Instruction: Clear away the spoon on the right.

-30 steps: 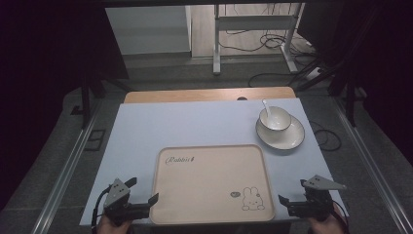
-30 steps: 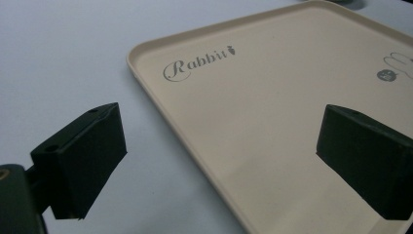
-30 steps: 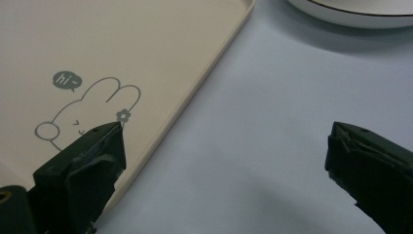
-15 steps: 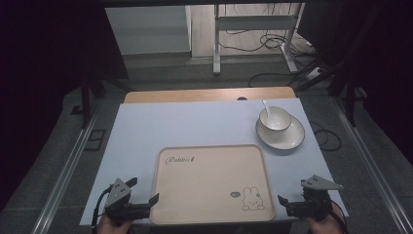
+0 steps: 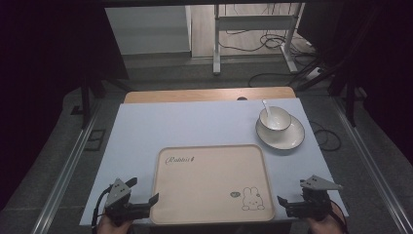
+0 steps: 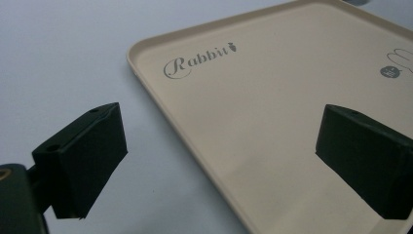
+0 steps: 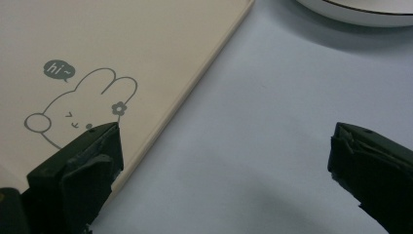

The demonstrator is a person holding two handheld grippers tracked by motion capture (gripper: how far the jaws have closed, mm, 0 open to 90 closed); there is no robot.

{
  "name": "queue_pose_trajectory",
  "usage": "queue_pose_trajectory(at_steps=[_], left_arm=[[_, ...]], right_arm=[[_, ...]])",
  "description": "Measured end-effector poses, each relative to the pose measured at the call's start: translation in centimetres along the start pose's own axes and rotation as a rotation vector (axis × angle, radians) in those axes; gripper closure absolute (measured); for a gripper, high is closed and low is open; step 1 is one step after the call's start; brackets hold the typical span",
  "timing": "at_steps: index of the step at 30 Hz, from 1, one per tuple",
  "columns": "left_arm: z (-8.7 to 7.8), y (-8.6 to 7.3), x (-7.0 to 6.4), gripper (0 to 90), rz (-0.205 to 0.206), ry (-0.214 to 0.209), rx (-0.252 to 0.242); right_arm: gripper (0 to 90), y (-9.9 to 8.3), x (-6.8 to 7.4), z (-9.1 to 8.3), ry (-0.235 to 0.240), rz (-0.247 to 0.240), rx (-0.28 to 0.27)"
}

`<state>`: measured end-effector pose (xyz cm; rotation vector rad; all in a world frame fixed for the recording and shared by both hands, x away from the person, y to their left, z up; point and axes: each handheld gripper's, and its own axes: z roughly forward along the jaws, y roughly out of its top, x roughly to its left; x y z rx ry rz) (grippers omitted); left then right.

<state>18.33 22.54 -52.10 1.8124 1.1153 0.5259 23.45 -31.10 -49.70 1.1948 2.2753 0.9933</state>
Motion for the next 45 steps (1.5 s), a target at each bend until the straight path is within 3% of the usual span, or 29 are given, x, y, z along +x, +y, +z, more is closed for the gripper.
queue_pose_trajectory(at_steps=[15,30,45], left_arm=[[0.0,0.0,0.0,3.9,0.002,0.003,-0.001],[0.0,0.0,-0.1,3.9,0.003,0.01,-0.005],[-0.1,0.0,-0.1,3.8,-0.001,0.012,-0.009]], right_arm=[[0.0,0.7,-0.1,-0.1,0.011,0.007,-0.031],[0.0,2.7,-0.6,0.4,0.013,-0.021,-0.087],[0.0,4.7,-1.6,1.3,0.022,-0.029,-0.097]])
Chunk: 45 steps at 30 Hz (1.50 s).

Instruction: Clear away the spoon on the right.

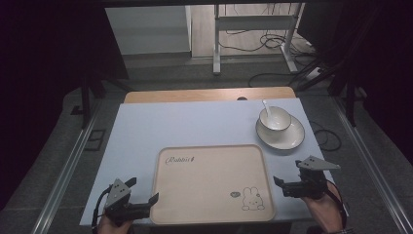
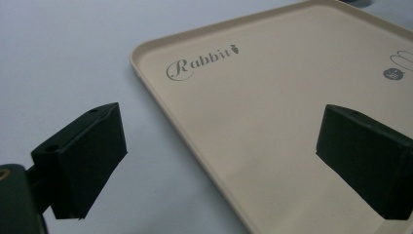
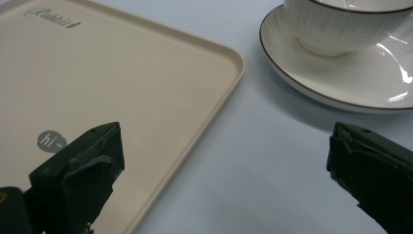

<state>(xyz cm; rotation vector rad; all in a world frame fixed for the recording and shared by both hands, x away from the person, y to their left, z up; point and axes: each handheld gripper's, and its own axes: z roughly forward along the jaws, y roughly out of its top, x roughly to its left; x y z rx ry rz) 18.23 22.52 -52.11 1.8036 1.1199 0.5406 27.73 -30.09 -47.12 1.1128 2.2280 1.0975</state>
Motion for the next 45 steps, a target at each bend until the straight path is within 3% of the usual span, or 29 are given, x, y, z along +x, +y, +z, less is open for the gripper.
queue_pose_trajectory(at_steps=[18,31,39,45], left_arm=[[0.0,0.0,0.0,3.9,-0.004,0.0,-0.001],[0.0,0.0,0.1,3.8,-0.008,-0.001,-0.001],[0.0,0.0,0.1,3.9,-0.008,-0.002,-0.002],[0.0,0.0,0.1,3.9,-0.009,-0.004,-0.003]], right_arm=[[1.2,2.8,-1.3,1.7,0.012,-0.032,-0.003],[1.4,4.7,-2.6,3.5,0.013,-0.019,-0.014],[1.9,6.5,-4.2,5.3,0.04,0.025,-0.016],[2.4,7.6,-5.1,6.6,0.031,0.028,-0.019]])
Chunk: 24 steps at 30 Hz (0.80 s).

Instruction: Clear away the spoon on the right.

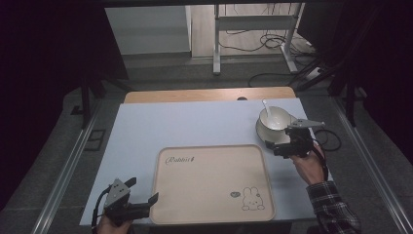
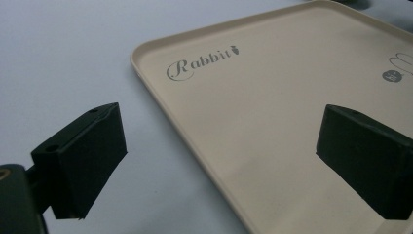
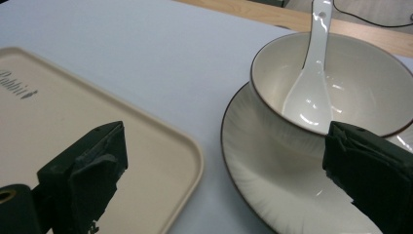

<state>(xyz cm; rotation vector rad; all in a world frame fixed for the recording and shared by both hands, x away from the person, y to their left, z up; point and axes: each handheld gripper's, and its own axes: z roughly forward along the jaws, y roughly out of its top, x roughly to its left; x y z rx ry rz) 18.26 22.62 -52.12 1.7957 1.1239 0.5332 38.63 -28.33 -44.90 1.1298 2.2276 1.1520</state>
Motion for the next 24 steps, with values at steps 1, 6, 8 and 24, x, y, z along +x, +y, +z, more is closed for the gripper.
queue_pose_trajectory(at_steps=[1,6,8,24], left_arm=[[0.0,0.0,0.0,3.9,0.0,0.0,0.0],[0.0,0.0,0.0,3.9,-0.001,-0.001,-0.001],[0.0,0.0,0.0,3.8,-0.001,-0.001,-0.002],[0.0,0.0,0.1,3.9,-0.006,-0.001,-0.001]], right_arm=[[2.4,0.0,0.0,0.0,0.0,0.0,0.0],[3.0,1.3,-0.7,1.2,-0.006,0.012,0.009],[3.0,1.8,-0.9,1.6,-0.014,0.019,0.02],[1.6,3.9,-2.6,4.3,-0.063,0.058,0.046]])
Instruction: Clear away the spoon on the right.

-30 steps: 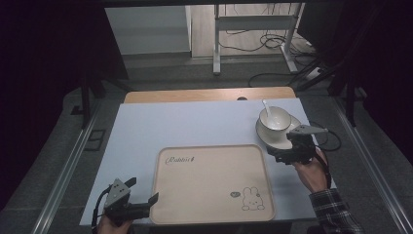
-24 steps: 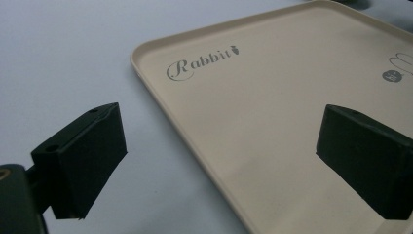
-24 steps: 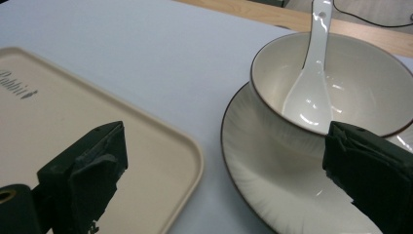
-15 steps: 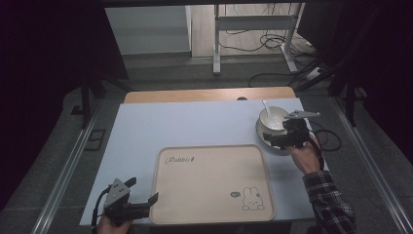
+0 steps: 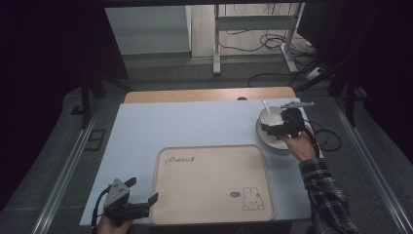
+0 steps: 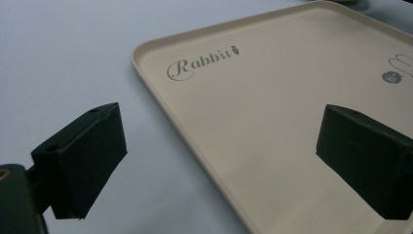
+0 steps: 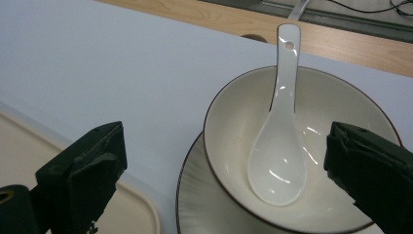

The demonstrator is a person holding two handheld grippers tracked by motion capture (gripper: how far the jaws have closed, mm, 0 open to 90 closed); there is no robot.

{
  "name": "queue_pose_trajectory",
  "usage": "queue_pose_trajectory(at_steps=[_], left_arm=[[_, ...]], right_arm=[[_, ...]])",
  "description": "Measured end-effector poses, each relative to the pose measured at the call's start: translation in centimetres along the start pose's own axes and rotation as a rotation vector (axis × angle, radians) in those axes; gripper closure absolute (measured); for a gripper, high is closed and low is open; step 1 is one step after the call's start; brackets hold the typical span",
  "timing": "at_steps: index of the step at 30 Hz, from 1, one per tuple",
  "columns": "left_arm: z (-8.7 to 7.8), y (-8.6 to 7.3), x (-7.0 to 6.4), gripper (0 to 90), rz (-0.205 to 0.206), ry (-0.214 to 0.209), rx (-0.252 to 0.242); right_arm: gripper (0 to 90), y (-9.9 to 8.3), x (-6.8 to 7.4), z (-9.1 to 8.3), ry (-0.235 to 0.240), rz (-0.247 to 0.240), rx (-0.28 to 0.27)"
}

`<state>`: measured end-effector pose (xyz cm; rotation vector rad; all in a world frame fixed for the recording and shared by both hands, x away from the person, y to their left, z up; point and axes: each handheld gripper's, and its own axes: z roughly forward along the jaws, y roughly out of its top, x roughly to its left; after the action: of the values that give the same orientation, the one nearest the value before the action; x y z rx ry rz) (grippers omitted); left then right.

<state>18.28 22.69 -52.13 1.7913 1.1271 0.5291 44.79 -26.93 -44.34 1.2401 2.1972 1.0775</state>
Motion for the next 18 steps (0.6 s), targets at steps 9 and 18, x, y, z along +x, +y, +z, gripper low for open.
queue_pose_trajectory(at_steps=[9,18], left_arm=[[0.0,0.0,0.0,3.8,-0.004,0.003,-0.002],[0.0,0.0,0.0,3.8,-0.005,0.003,-0.004]], right_arm=[[5.2,1.1,-1.4,1.4,0.001,0.022,0.017],[27.1,2.3,-1.9,2.5,-0.065,-0.014,0.033]])
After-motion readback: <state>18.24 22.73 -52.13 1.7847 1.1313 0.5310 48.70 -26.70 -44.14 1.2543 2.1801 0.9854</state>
